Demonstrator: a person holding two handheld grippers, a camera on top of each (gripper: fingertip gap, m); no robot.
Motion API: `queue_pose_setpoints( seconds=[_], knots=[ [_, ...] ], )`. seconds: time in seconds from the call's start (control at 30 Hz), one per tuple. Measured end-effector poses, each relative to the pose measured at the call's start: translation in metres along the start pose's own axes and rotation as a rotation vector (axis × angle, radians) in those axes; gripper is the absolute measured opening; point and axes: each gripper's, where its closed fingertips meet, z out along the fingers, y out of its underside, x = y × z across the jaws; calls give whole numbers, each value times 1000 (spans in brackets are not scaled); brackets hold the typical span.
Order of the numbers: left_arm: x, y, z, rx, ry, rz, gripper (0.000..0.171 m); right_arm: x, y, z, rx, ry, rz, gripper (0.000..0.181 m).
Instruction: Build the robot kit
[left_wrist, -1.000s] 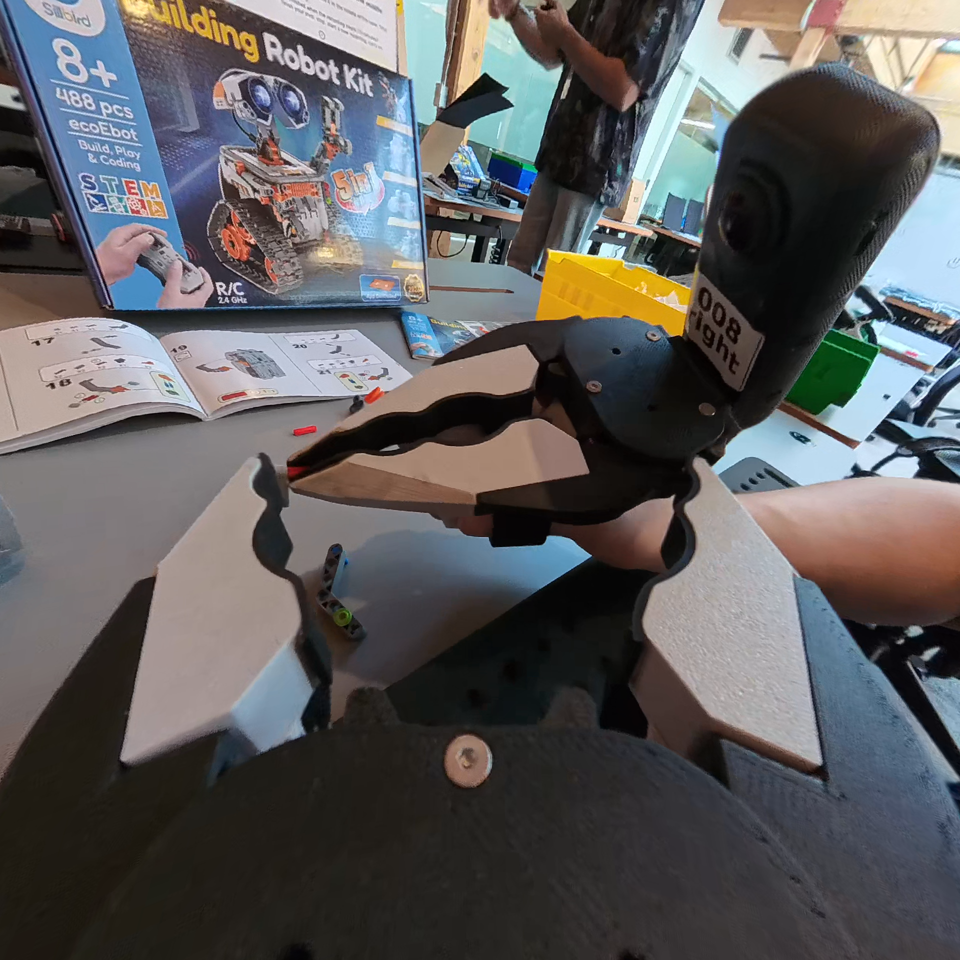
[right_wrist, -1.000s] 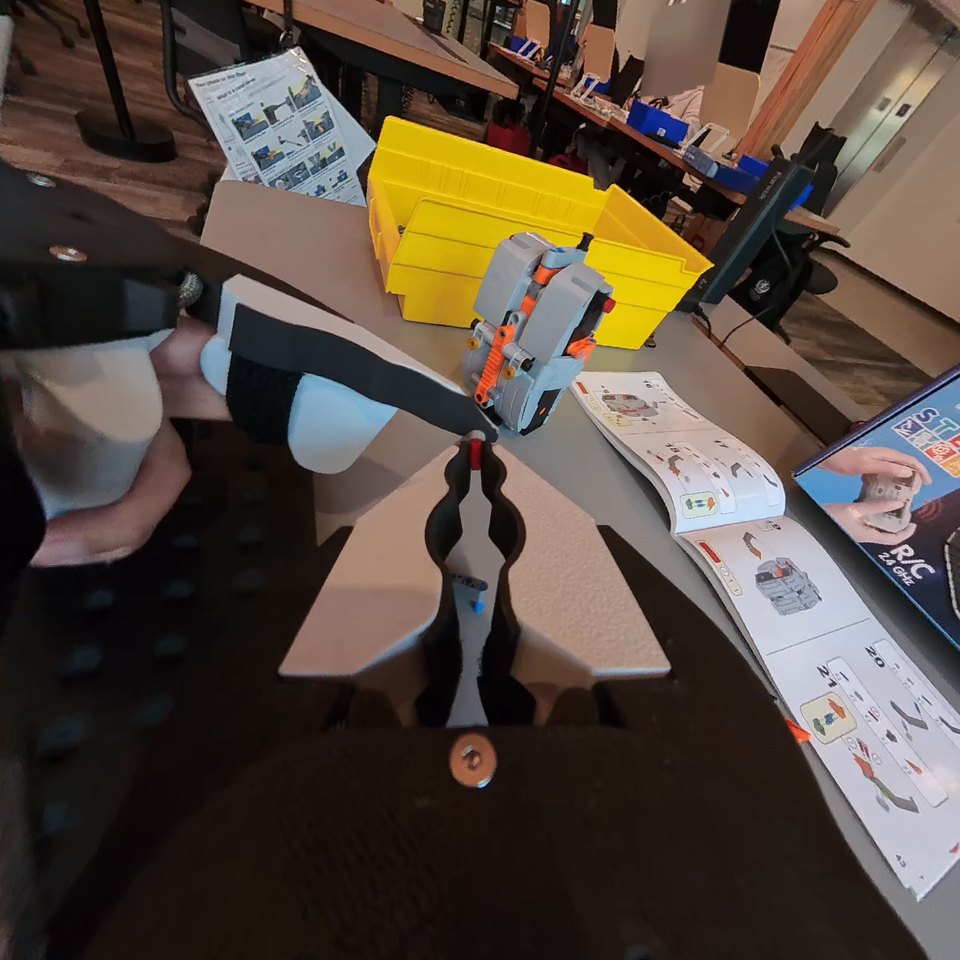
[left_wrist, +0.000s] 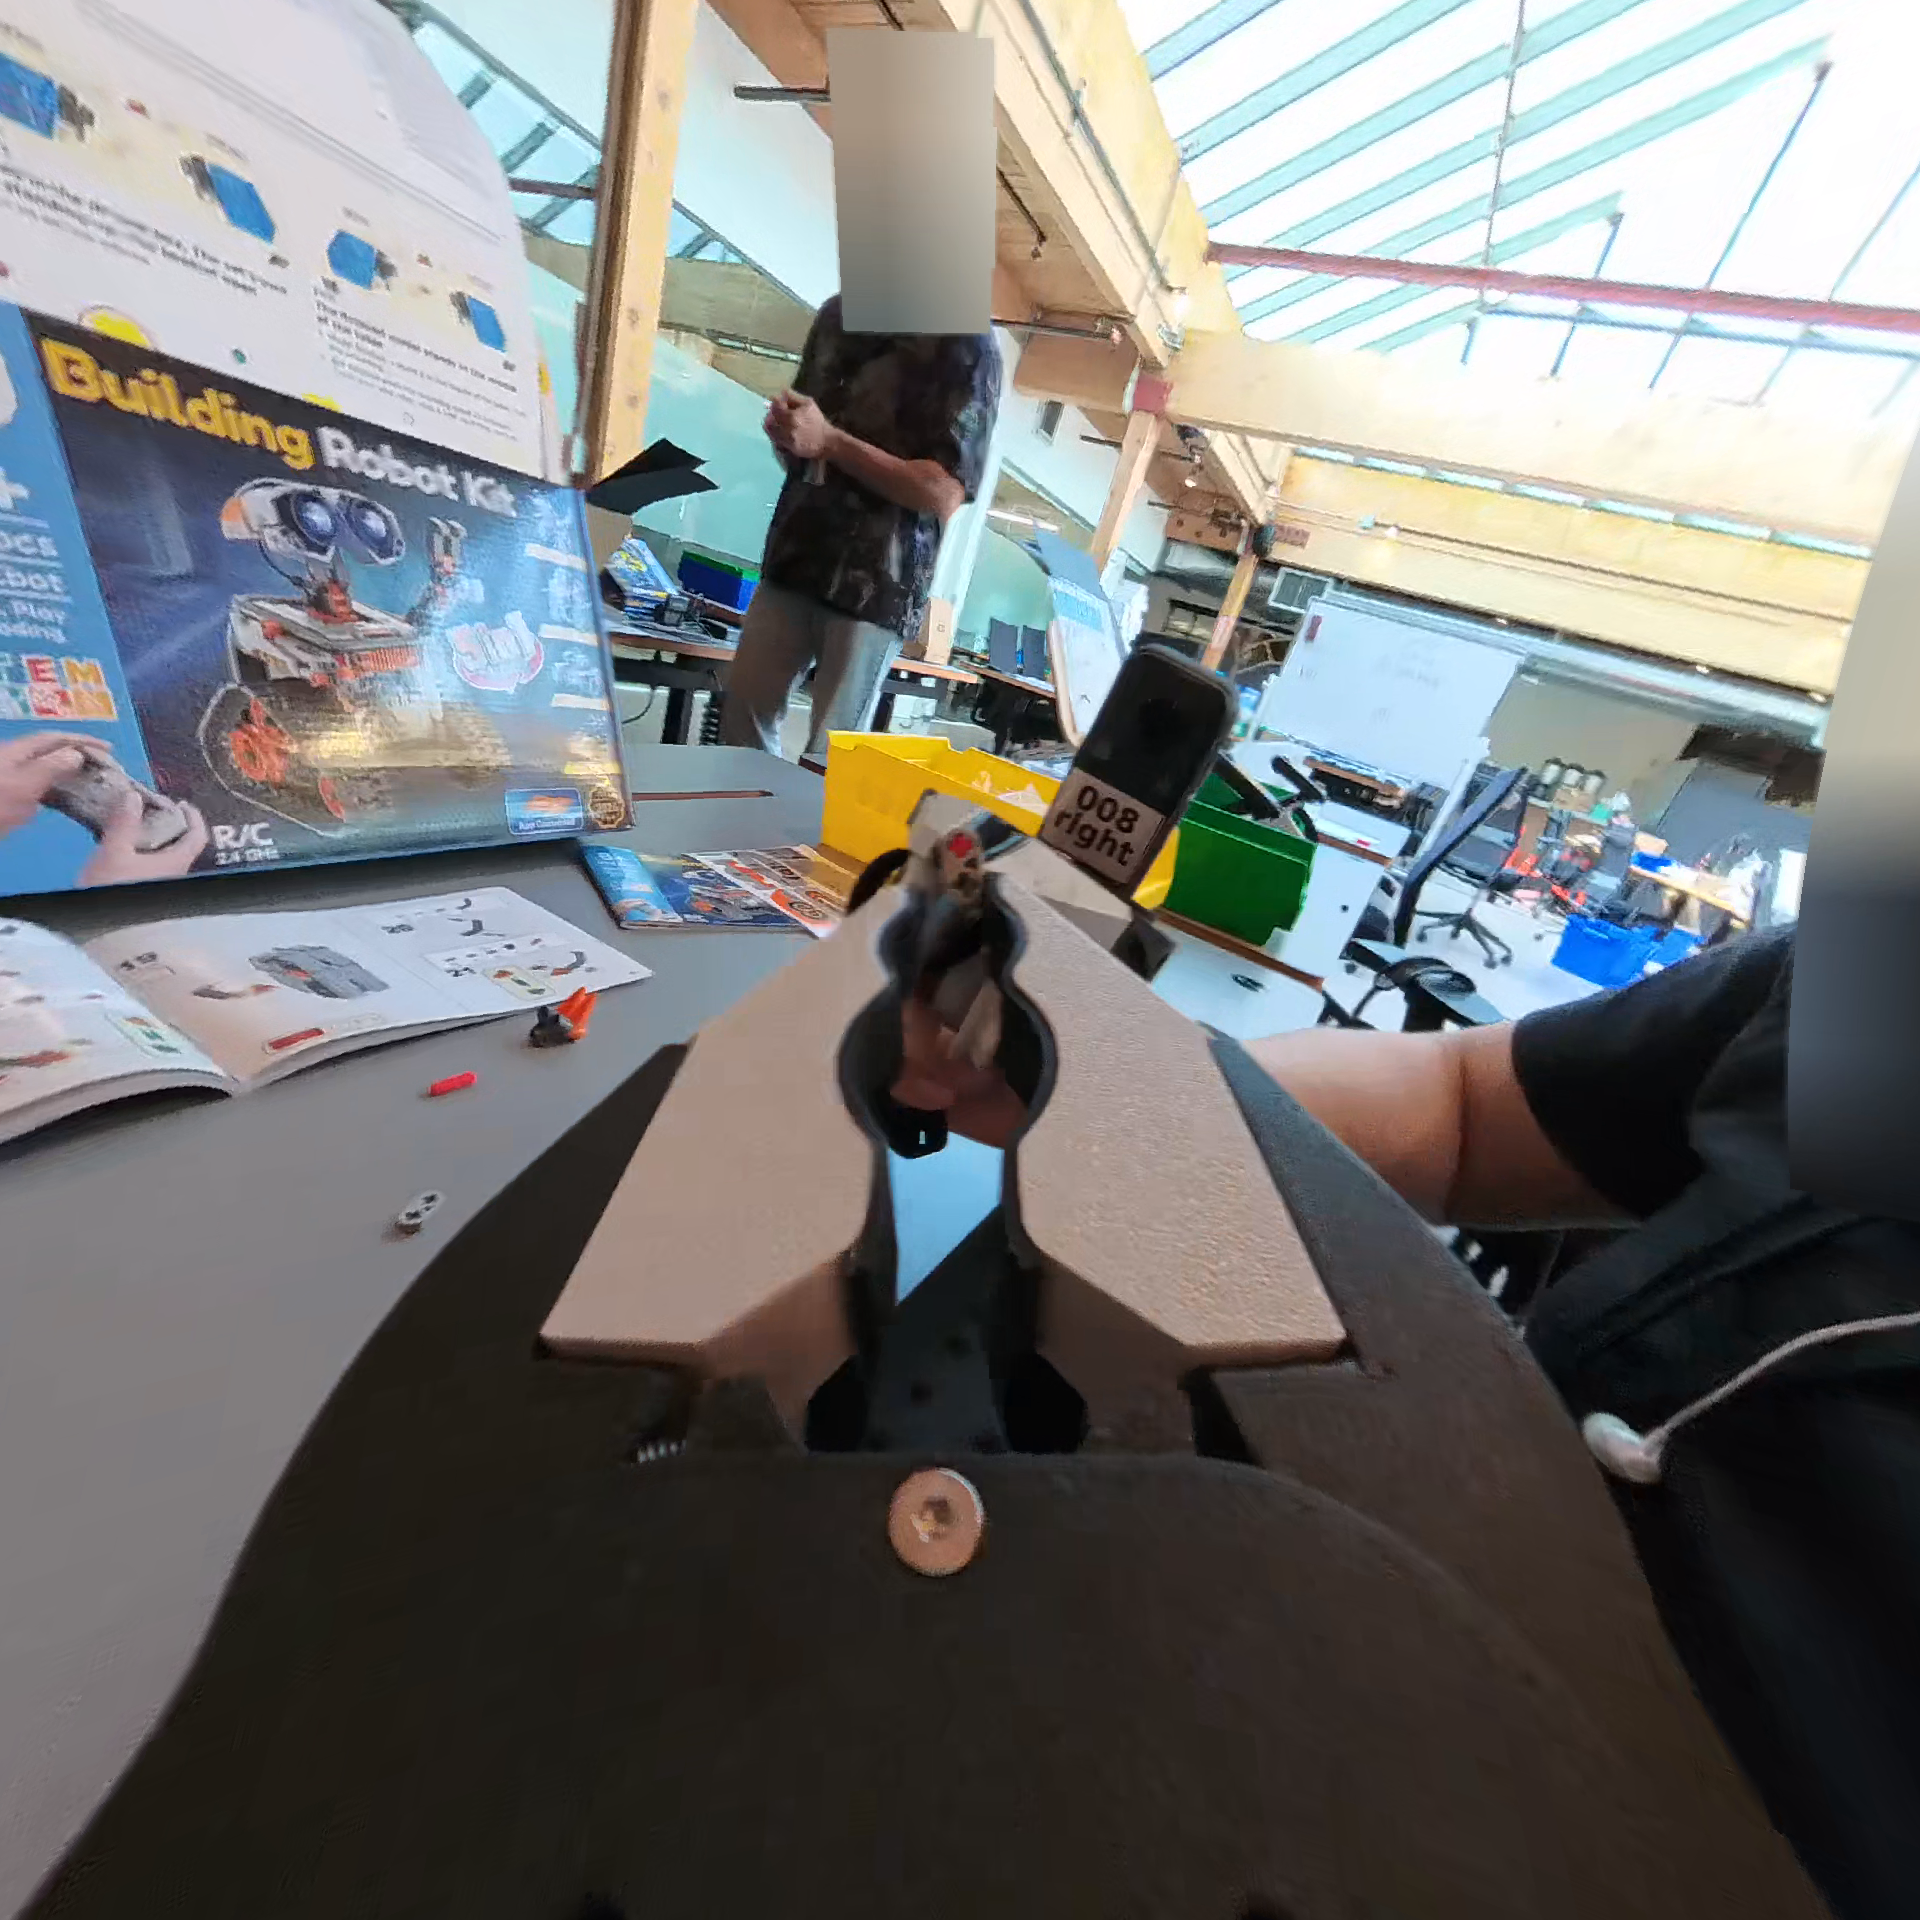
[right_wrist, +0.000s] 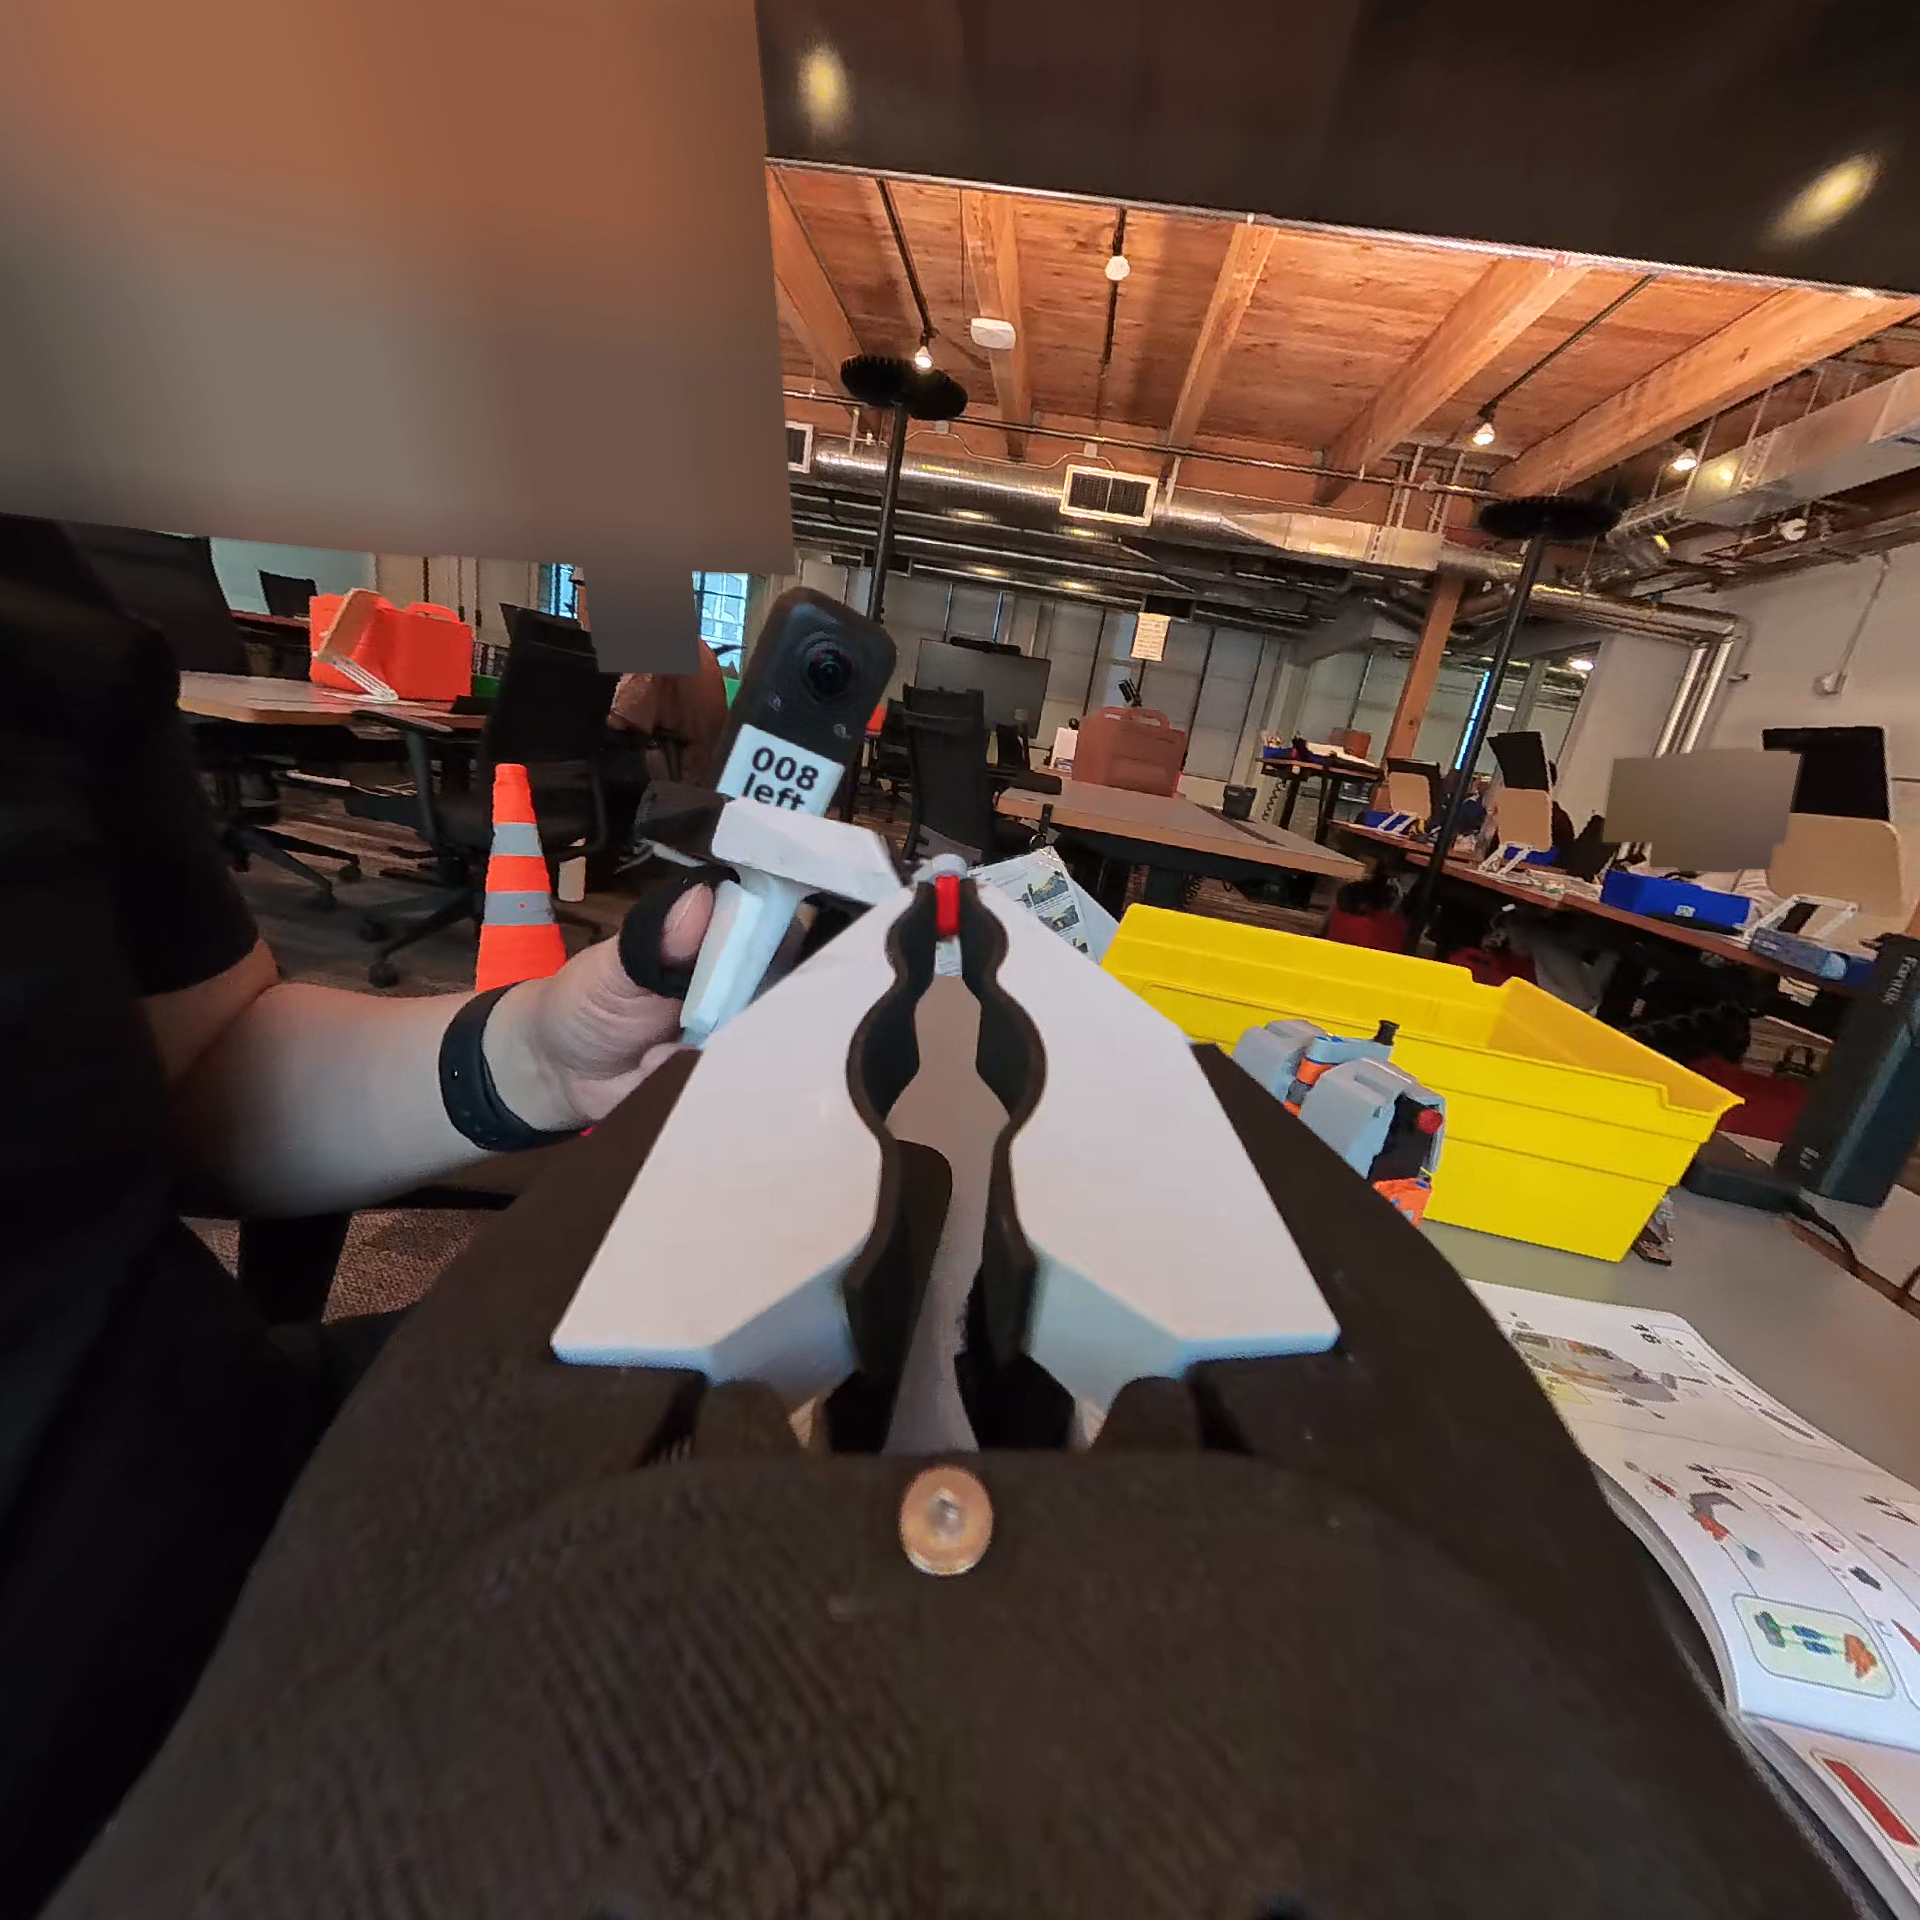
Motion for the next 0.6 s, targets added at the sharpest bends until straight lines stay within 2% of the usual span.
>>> queue_pose_setpoints(
  seconds=[0.17, 0.27, 0.3, 0.43, 0.6],
  knots=[
    [-4, 4, -3, -22, 18, -81, 4, 2, 8, 2, -39, 14, -8, 3],
    [-9, 6, -6, -2, 12, -147, 10, 2, 14, 2, -74, 21, -1, 4],
    [-8, 8, -7, -10, 19, -154, 5, 2, 17, 2, -86, 18, -1, 3],
    [-14, 16, -10, -31, 2, -164, 5, 3, 27, 1, -139, 7, 20, 4],
    [-24, 19, -10, 12, -12, -251, 5, 7, 36, -4, -212, 11, -20, 11]
  ],
)
